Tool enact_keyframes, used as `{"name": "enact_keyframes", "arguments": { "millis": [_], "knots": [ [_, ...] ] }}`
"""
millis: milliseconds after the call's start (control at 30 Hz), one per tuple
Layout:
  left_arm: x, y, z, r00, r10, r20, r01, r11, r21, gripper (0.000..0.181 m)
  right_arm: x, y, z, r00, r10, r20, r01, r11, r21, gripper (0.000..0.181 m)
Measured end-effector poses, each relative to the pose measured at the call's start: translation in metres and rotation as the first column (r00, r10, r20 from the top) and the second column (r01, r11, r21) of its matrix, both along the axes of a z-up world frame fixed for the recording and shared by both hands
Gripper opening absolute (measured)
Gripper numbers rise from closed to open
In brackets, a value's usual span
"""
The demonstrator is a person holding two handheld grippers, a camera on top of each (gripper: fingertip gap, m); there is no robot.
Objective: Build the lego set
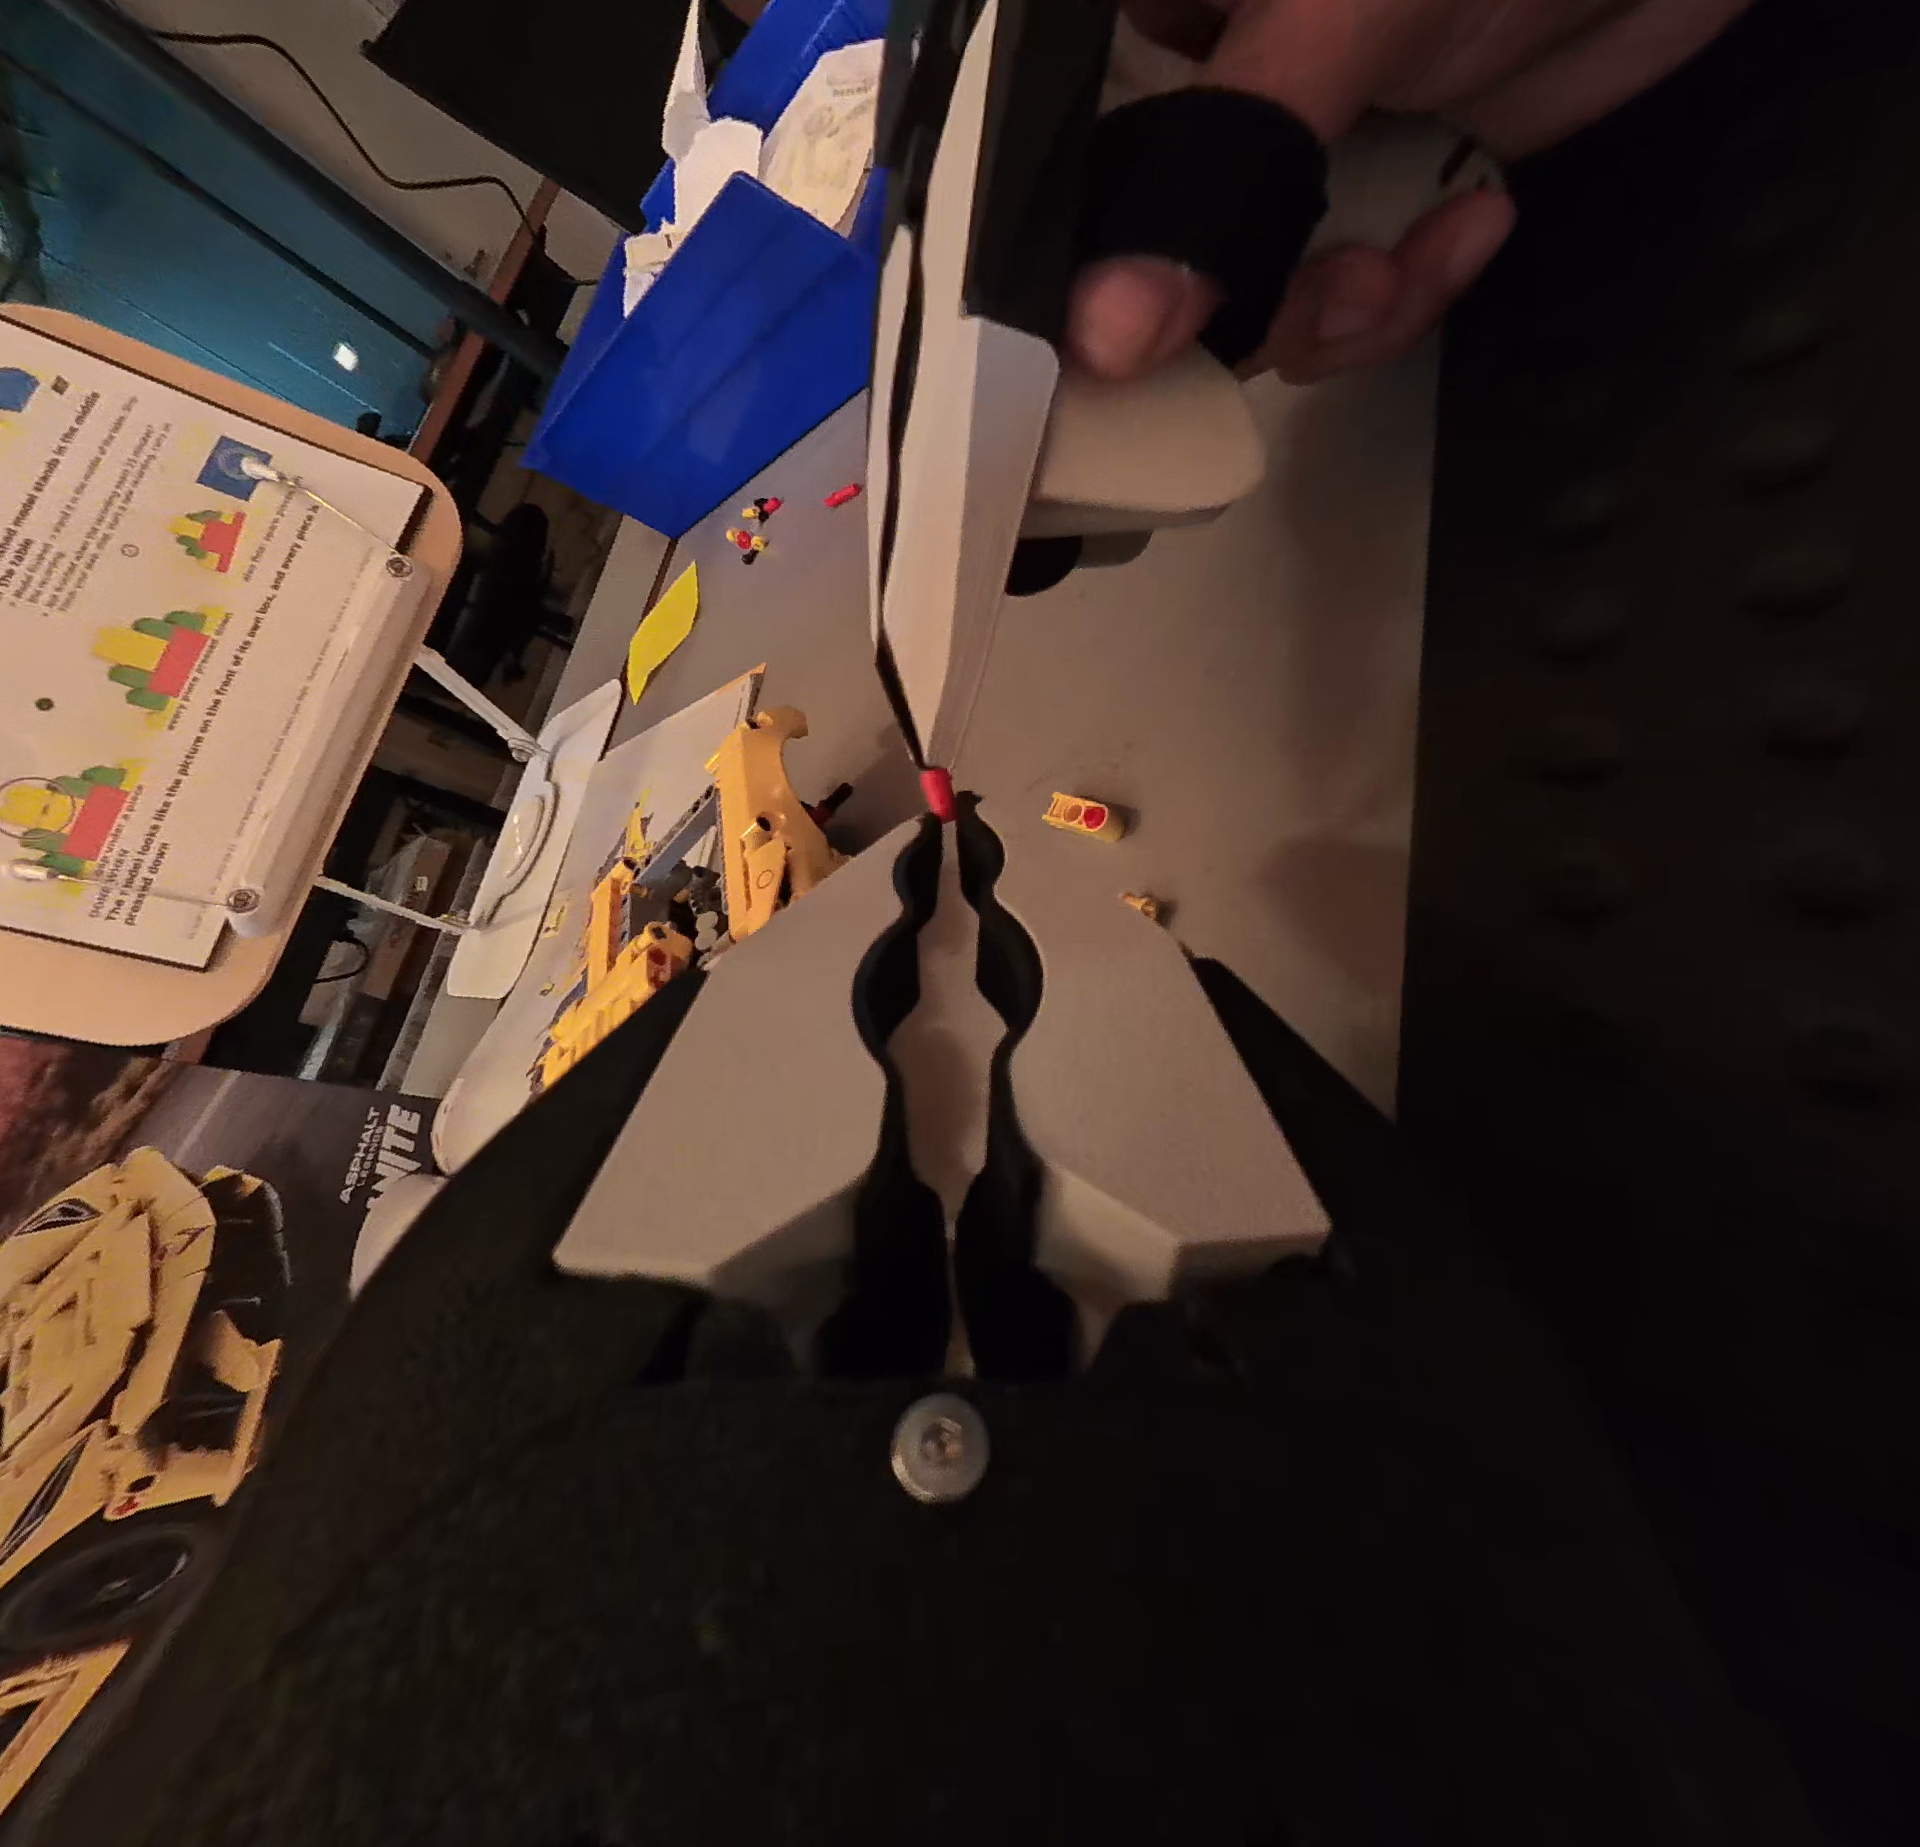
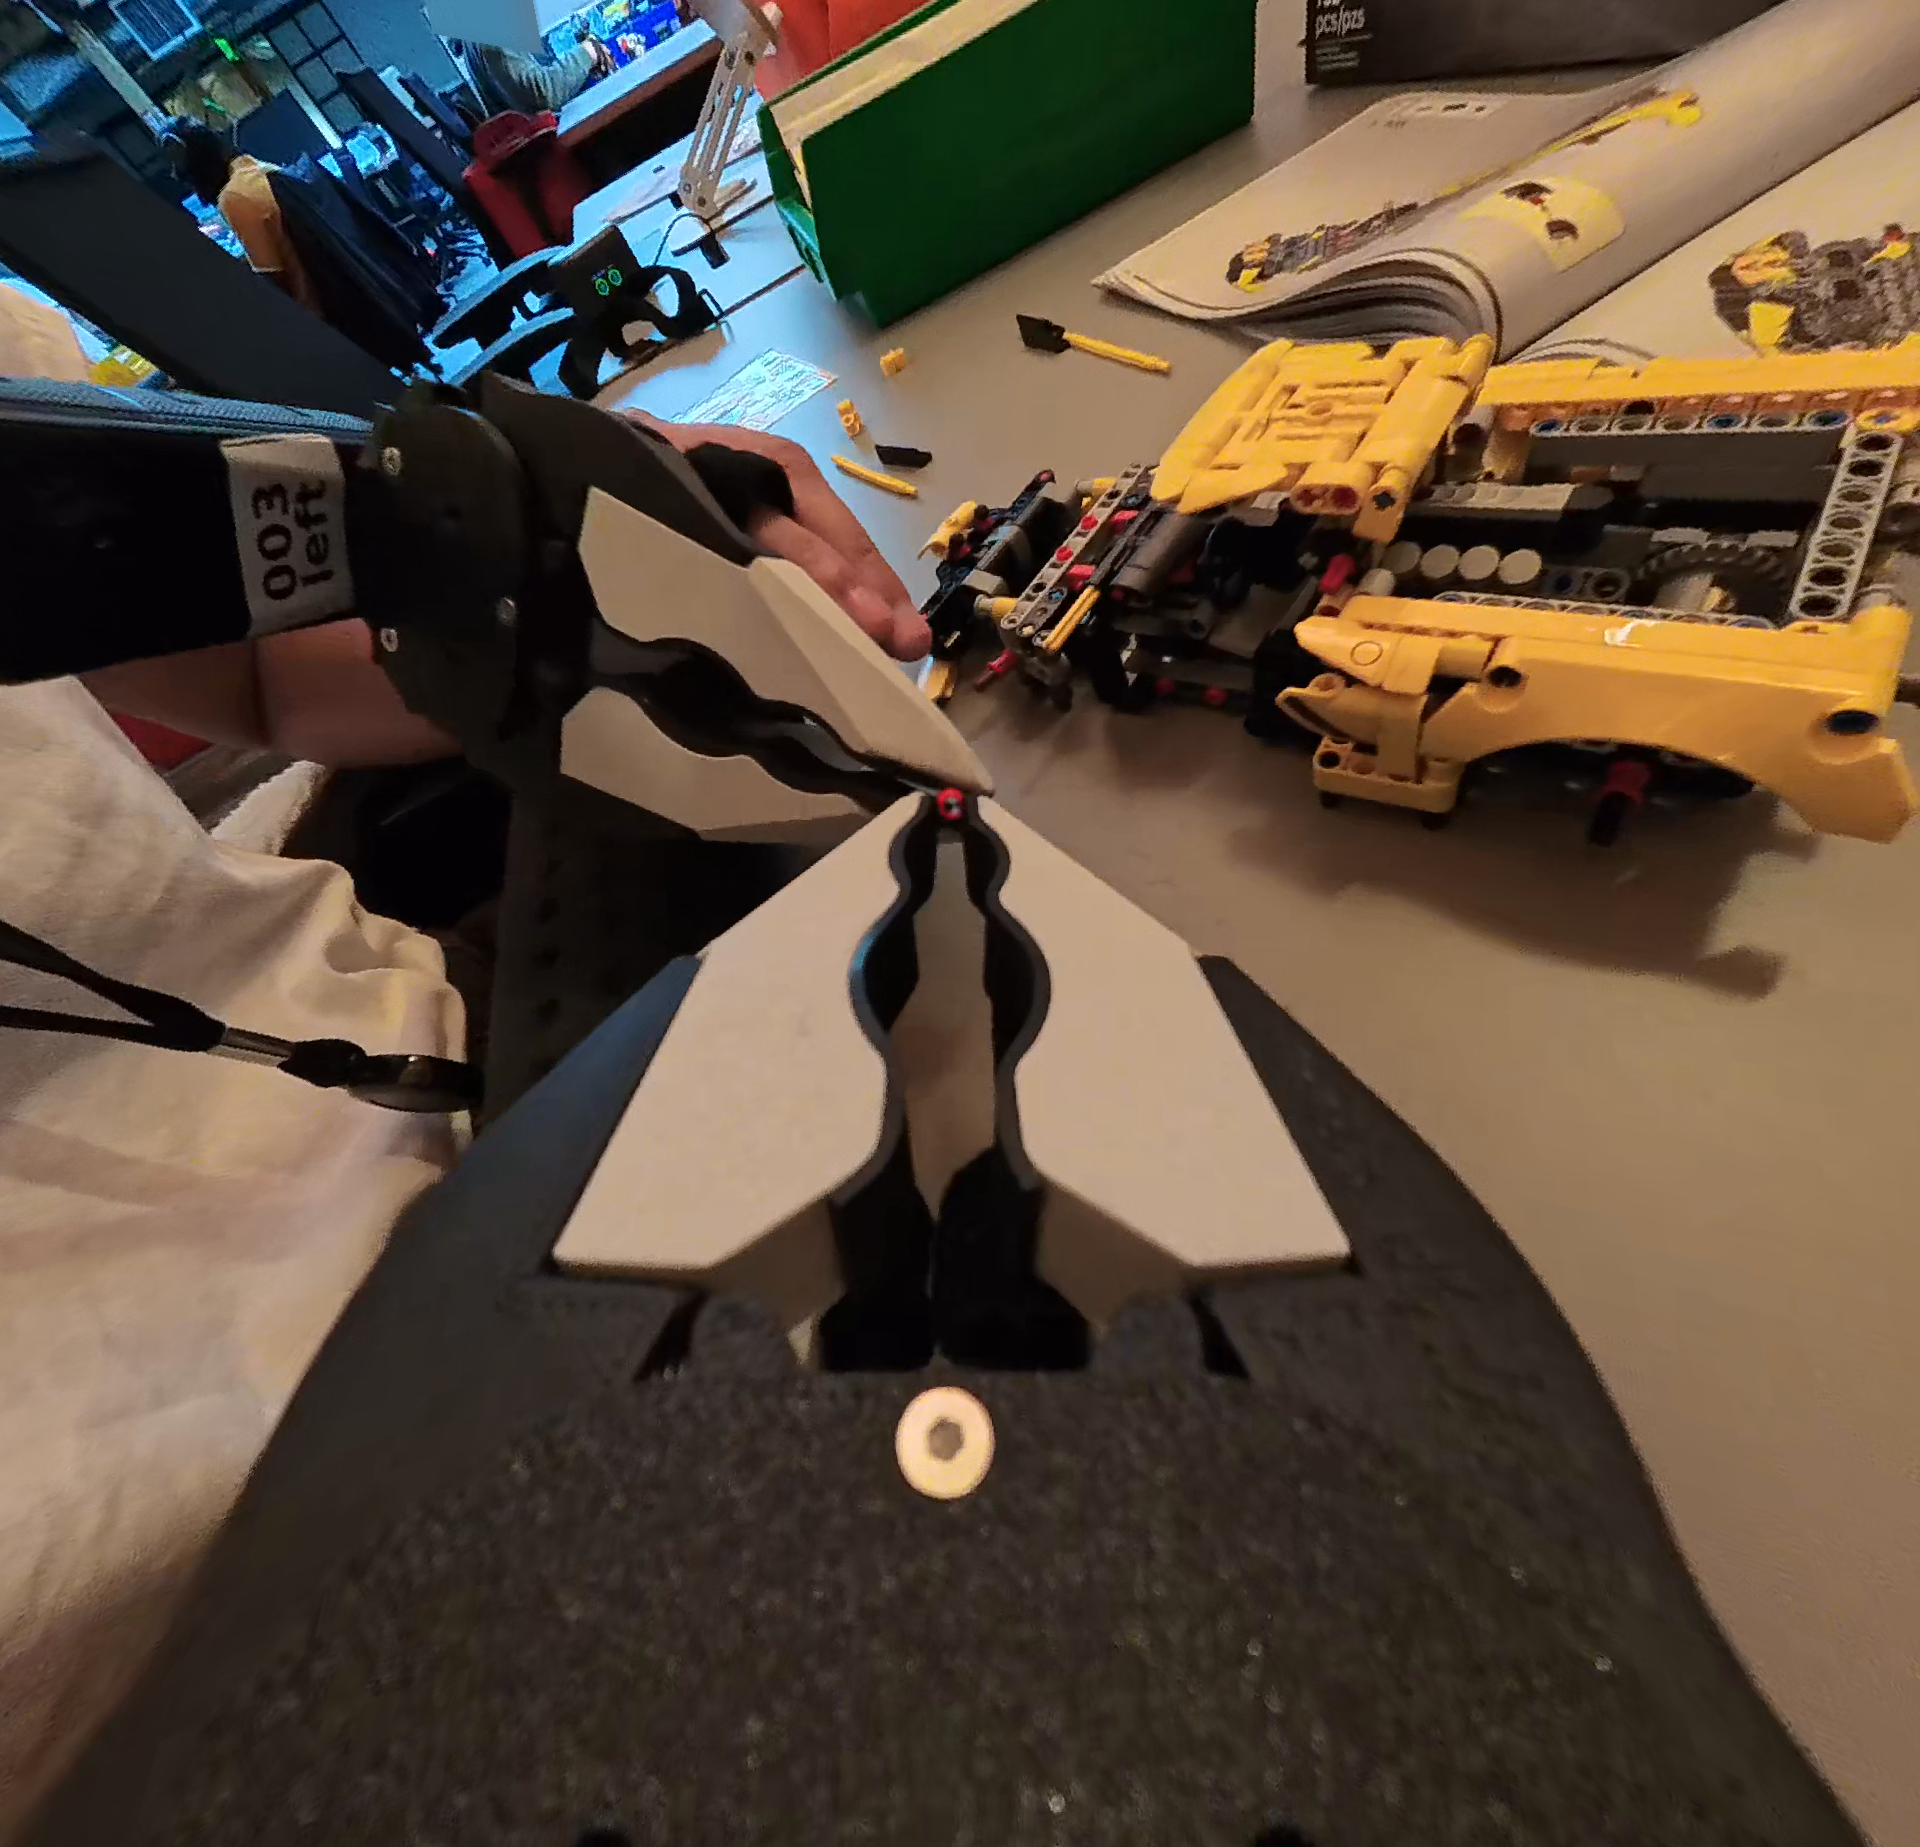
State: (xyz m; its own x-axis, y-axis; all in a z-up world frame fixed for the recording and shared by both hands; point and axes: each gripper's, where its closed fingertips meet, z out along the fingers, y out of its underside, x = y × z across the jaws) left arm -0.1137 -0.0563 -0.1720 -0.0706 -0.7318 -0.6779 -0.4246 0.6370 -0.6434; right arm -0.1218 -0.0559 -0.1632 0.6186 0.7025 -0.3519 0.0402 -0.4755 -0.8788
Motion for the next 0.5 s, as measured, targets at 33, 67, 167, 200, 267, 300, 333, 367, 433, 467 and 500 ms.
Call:
{"name": "enact_keyframes", "arguments": {
  "millis": [33, 67, 167, 200, 267, 300, 333, 367, 433, 467, 500],
  "knots": [
    [-0.0001, 0.0000, -0.0004, 1.000, 0.000, -0.002, 0.001, 1.000, 0.006, 0.002, 0.0000, 0.0003, -0.0001, 1.000, -0.003, 0.004, 0.003, 1.000, 0.003, 0.003],
    [-0.0003, 0.0001, -0.0006, 1.000, -0.001, -0.003, 0.002, 1.000, 0.010, 0.002, -0.0002, 0.0005, -0.0005, 1.000, -0.004, 0.009, 0.004, 1.000, 0.004, 0.003],
    [-0.0006, -0.0007, -0.0007, 1.000, -0.007, -0.003, 0.007, 1.000, 0.010, 0.002, -0.0003, 0.0010, -0.0010, 1.000, -0.004, 0.010, 0.004, 1.000, 0.002, 0.005],
    [-0.0006, -0.0009, -0.0006, 1.000, -0.008, -0.003, 0.008, 1.000, 0.012, 0.002, -0.0001, 0.0013, -0.0007, 1.000, -0.007, 0.010, 0.007, 1.000, 0.005, 0.005],
    [-0.0006, -0.0008, -0.0007, 1.000, -0.008, -0.004, 0.008, 1.000, 0.011, 0.002, 0.0011, 0.0027, -0.0011, 1.000, -0.020, 0.018, 0.019, 1.000, 0.009, 0.009],
    [-0.0007, -0.0012, -0.0007, 1.000, -0.009, -0.004, 0.009, 1.000, 0.006, 0.002, -0.0001, 0.0015, -0.0013, 1.000, -0.009, 0.018, 0.009, 1.000, 0.009, 0.008],
    [-0.0006, -0.0017, 0.0003, 1.000, -0.012, 0.001, 0.012, 1.000, 0.004, 0.002, -0.0015, 0.0009, -0.0021, 1.000, 0.000, 0.022, 0.000, 1.000, 0.006, 0.008],
    [-0.0006, -0.0023, 0.0004, 1.000, -0.014, 0.001, 0.014, 1.000, 0.004, 0.002, -0.0028, 0.0001, -0.0028, 1.000, 0.009, 0.025, -0.009, 1.000, 0.003, 0.007],
    [-0.0003, -0.0031, -0.0007, 1.000, -0.018, -0.003, 0.018, 1.000, 0.007, 0.002, -0.0036, -0.0006, -0.0032, 0.999, 0.013, 0.032, -0.014, 1.000, 0.005, 0.005],
    [-0.0003, -0.0031, -0.0008, 1.000, -0.018, -0.005, 0.018, 1.000, 0.012, 0.002, -0.0040, -0.0008, -0.0035, 0.999, 0.014, 0.034, -0.014, 1.000, 0.006, 0.005],
    [-0.0002, -0.0032, -0.0014, 1.000, -0.018, -0.006, 0.018, 1.000, 0.011, 0.002, -0.0039, -0.0008, -0.0038, 0.999, 0.014, 0.038, -0.014, 1.000, 0.006, 0.005]
  ]
}}
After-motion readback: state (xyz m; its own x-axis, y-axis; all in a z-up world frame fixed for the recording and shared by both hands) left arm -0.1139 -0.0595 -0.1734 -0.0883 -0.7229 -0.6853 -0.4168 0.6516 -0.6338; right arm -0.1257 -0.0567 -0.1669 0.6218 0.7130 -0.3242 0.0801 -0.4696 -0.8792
